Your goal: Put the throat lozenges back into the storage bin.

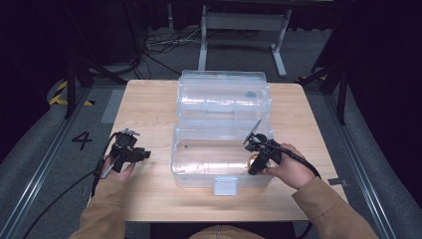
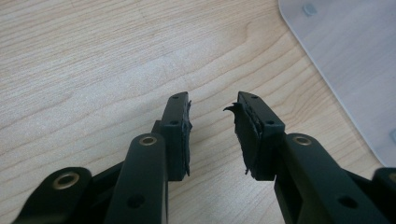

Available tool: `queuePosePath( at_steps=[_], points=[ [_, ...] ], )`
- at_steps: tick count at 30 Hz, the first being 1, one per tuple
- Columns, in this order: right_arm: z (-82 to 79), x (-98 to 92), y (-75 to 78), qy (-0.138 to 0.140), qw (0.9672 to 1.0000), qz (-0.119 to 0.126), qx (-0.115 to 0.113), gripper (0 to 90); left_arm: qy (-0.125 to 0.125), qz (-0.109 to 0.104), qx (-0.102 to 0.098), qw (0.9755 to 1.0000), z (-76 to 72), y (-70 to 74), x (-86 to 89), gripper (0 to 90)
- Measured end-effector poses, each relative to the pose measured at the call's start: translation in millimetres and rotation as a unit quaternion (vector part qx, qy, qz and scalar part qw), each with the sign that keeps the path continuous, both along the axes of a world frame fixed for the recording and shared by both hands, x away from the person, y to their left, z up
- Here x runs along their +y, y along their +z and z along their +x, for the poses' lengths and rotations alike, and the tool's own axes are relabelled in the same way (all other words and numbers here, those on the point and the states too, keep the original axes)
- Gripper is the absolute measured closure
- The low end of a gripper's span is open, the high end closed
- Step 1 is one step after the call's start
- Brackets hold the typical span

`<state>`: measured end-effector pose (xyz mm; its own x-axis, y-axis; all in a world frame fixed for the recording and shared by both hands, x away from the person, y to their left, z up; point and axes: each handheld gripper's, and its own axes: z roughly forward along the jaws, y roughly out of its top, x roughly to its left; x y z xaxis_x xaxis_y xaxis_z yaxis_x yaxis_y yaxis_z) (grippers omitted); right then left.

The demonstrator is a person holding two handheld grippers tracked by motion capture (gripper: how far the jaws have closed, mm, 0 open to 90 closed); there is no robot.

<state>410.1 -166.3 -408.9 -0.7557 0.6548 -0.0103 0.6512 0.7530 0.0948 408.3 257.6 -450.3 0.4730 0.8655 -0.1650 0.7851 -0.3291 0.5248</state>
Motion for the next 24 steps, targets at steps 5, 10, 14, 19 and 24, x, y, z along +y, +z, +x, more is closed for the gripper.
queuePosePath(
  at_steps=[5,10,14,19,24],
  points=[
    [-1.0,0.2,-0.3,-0.001,1.0000,-0.003,-0.004,20.1,0.001,-0.001,0.001,1.0000,0.1,-0.1,0.0,65.2],
    [-3.2,1.3,-0.3,0.003,0.9999,-0.009,-0.005,20.1,0.001,-0.001,0.000,1.0000,0.0,-0.2,0.1,65.1],
    [-4.2,1.4,0.1,-0.003,0.9999,-0.010,-0.002,20.1,0.002,-0.001,0.000,1.0000,0.1,-0.4,0.0,65.0],
    [-3.7,1.2,-0.5,-0.002,0.9999,-0.010,-0.005,20.0,0.000,0.000,0.002,1.0000,0.2,-0.4,0.0,64.8],
    [-4.6,4.5,-1.2,-0.013,0.9997,-0.015,-0.014,20.1,0.001,0.000,0.001,1.0000,0.2,-0.7,-0.2,64.7]
  ],
)
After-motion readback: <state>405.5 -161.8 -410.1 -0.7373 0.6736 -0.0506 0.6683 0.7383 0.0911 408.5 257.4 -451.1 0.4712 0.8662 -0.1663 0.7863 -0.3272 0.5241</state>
